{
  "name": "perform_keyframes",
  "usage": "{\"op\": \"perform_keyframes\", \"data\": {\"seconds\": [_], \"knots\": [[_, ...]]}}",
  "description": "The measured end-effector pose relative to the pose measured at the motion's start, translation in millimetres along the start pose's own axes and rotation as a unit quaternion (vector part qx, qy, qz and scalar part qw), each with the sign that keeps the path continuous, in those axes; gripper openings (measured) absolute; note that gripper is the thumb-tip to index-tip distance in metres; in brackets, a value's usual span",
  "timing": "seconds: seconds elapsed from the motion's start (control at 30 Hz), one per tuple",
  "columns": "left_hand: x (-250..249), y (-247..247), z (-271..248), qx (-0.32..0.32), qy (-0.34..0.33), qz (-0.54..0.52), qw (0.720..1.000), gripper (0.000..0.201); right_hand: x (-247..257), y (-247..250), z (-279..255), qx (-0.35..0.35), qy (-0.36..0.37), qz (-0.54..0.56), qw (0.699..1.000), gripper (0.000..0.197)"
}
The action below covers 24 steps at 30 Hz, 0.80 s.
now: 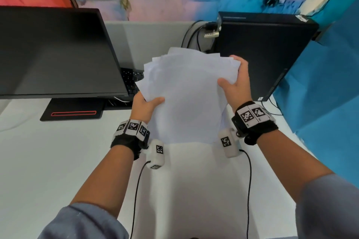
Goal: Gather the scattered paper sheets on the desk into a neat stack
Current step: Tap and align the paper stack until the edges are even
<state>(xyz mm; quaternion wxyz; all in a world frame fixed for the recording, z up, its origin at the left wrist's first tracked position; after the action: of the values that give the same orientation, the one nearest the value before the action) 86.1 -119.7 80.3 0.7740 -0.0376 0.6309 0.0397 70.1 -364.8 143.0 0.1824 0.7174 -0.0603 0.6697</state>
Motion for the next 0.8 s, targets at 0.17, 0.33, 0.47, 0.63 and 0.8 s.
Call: {"op": "perform_keyframes", "data": {"seconds": [0.17, 0.33, 0.47, 0.63, 0.8], "knots": [[-7, -3, -5, -0.021, -0.057, -0.030, 0.998, 0.036, 7, 8, -1, -0.019, 0.027, 0.003, 0.999, 0.033], [-8, 1, -5, 0.012, -0.059, -0.041, 0.997, 0.041, 11, 20, -4, -0.006, 0.085, -0.068, 0.994, 0.046], [-5, 0, 1, 0.028, -0.024, -0.051, 0.998, 0.043, 16, 20, -7, -0.011, 0.088, -0.131, 0.987, 0.062], [-7, 3, 9, 0.015, -0.004, -0.071, 0.997, 0.039, 53, -9, -9, -0.026, 0.222, -0.507, 0.833, 0.070], [-4, 2, 9, 0.005, 0.018, -0.072, 0.997, 0.032, 56, -64, -20, 0.035, 0.303, -0.618, 0.725, 0.077]]}}
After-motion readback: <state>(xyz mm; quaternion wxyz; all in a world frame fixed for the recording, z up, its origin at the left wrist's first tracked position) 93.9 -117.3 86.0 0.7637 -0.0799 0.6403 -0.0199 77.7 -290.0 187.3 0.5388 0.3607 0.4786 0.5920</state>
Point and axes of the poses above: each hand's wrist, its own z-axis towards the middle knuckle, its own y-axis out of the back of the hand, x = y × z, the point moved 2 cm from there along z, towards the middle knuckle, and after that the axes turned 15 degrees about -y, right-handed, at the moved point
